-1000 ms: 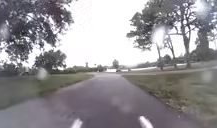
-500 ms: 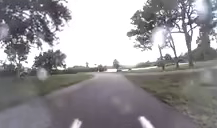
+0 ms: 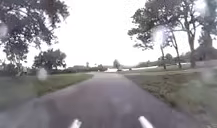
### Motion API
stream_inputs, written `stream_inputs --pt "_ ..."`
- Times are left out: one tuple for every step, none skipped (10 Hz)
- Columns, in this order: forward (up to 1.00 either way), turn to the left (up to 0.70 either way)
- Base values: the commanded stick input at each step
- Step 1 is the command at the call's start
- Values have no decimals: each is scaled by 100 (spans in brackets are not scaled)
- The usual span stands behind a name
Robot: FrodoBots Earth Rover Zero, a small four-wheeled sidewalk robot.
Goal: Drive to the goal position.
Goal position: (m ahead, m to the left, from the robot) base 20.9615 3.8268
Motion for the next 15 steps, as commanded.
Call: stream_inputs --pt "70 0" --pt "70 0" --pt "70 0" --pt "70 0" --pt "70 0" --pt "70 0" --pt "70 0" --pt "70 0" --pt "70 0" --pt "70 0" --pt "70 0" --pt "70 0" --pt "70 0" --pt "70 0" --pt "70 0"
